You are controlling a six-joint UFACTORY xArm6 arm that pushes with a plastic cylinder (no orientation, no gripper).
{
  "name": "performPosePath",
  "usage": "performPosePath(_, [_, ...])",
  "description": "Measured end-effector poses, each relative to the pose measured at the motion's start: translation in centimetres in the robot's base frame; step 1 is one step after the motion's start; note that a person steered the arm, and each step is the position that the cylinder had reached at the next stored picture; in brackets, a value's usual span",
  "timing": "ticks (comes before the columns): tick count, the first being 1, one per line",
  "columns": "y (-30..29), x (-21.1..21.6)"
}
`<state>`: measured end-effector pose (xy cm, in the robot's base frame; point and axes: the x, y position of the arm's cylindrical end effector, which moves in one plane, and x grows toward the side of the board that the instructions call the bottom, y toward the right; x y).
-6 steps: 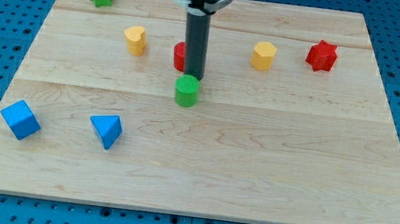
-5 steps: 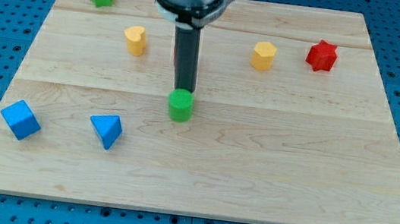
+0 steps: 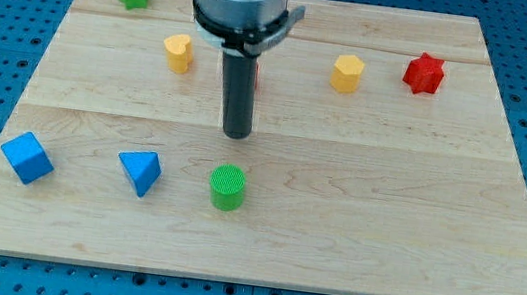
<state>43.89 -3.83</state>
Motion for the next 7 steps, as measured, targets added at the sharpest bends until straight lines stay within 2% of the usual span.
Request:
performPosePath(2, [-1.1,-6.5])
performPosePath(3, [-0.9,-7.7])
performPosePath(4, [-4.8,-4.1])
performPosePath(5, [-13.0,-2.1])
performPosePath(6, [-20.8,-7.9])
performPosePath(7, [-18.6,-14.5])
